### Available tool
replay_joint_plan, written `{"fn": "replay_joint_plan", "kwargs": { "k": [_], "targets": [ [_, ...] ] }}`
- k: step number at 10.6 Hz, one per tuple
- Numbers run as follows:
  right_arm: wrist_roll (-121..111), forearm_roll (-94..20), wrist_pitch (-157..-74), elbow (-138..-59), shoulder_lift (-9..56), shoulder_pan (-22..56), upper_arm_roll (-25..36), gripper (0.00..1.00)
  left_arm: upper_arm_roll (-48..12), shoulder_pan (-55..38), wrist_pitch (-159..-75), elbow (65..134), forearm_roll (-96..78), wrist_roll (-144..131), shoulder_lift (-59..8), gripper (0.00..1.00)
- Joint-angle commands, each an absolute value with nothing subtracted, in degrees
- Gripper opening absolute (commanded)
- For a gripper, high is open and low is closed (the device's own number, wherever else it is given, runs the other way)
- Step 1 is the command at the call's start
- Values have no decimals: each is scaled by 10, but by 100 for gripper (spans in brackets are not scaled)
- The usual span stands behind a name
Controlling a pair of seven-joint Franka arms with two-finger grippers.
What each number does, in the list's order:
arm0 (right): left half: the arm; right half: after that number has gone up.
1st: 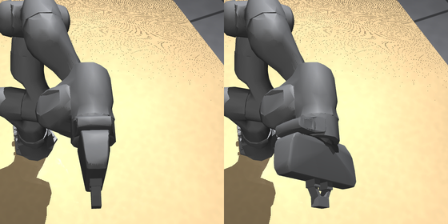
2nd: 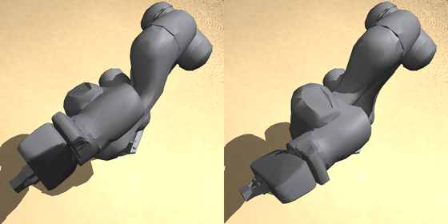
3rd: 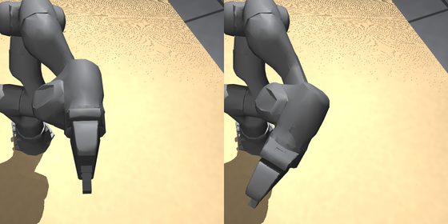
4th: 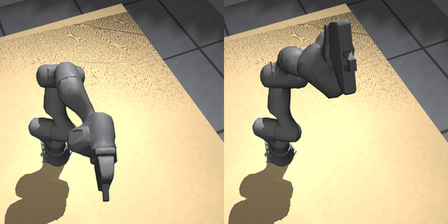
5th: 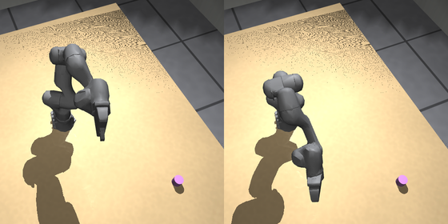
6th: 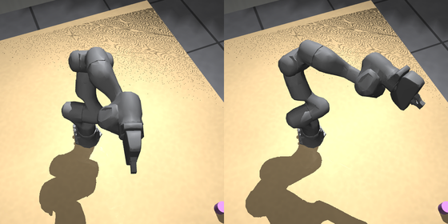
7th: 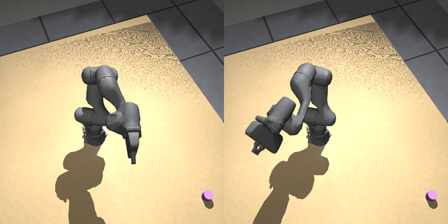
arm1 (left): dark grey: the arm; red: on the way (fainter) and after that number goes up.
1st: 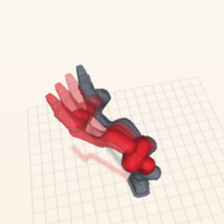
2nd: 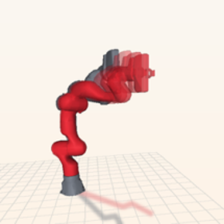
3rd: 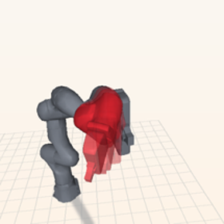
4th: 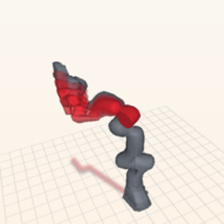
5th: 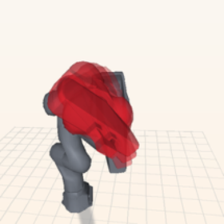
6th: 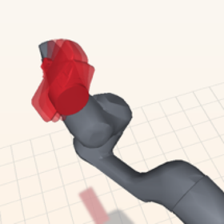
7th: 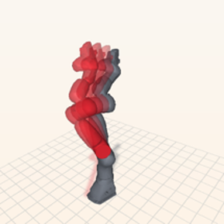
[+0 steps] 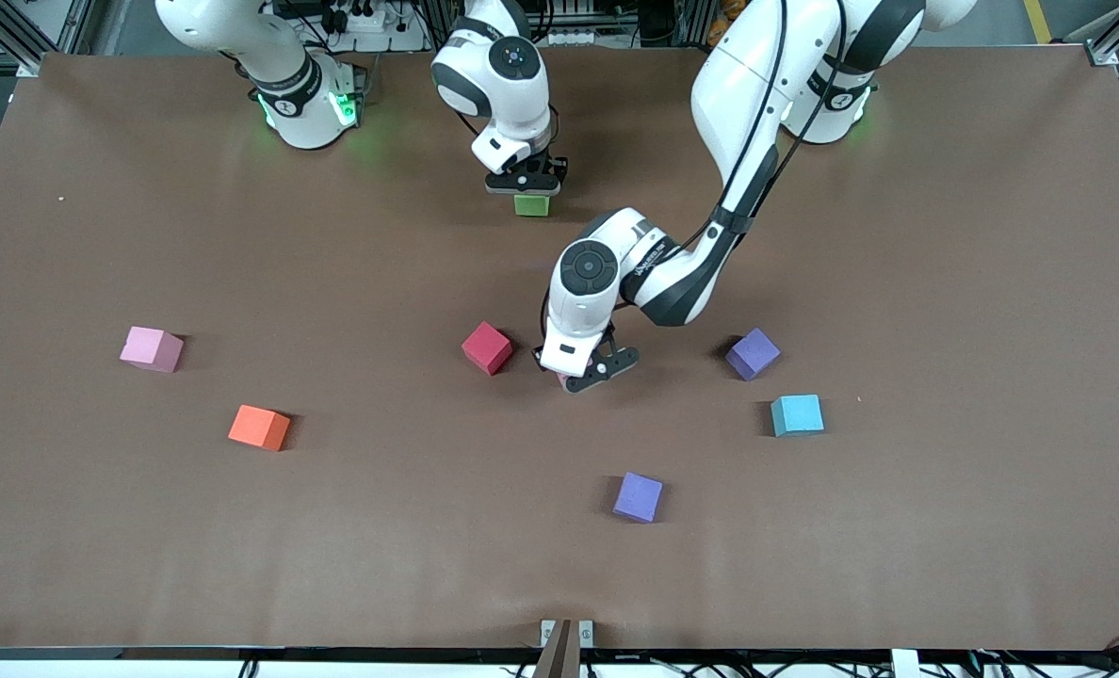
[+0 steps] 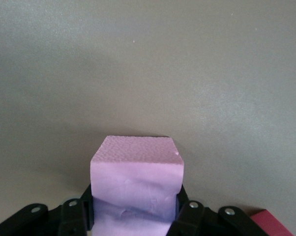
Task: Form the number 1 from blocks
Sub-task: 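Lower the green cube onto the table center with the right gripper and release, then set the pink cube against the green cube while the right gripper withdraws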
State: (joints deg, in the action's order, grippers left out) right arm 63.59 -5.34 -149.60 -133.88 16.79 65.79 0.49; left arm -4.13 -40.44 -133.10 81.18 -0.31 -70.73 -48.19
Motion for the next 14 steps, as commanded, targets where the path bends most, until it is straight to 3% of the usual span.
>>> {"fn": "replay_joint_plan", "kwargs": {
  "k": [1,2,3,7,10,14],
  "targets": [
    [618,-61,-1500,-1317,192,666,7,22,-36,-403,-1327,806,4,-708,-480,0],
    [607,-60,-1499,-1311,195,665,7,71,-36,-403,-1327,805,4,-708,-479,0],
    [612,-60,-1493,-1303,195,665,7,100,-36,-403,-1327,806,4,-708,-478,0],
    [589,-54,-1450,-1301,137,657,12,100,-37,-403,-1307,809,5,-672,-470,0],
    [534,-37,-1336,-1301,31,631,38,100,-39,-436,-1281,818,24,-651,-454,0],
    [362,22,-1211,-1289,-59,520,111,100,-45,-506,-1268,911,34,-650,-358,0]
  ]
}}
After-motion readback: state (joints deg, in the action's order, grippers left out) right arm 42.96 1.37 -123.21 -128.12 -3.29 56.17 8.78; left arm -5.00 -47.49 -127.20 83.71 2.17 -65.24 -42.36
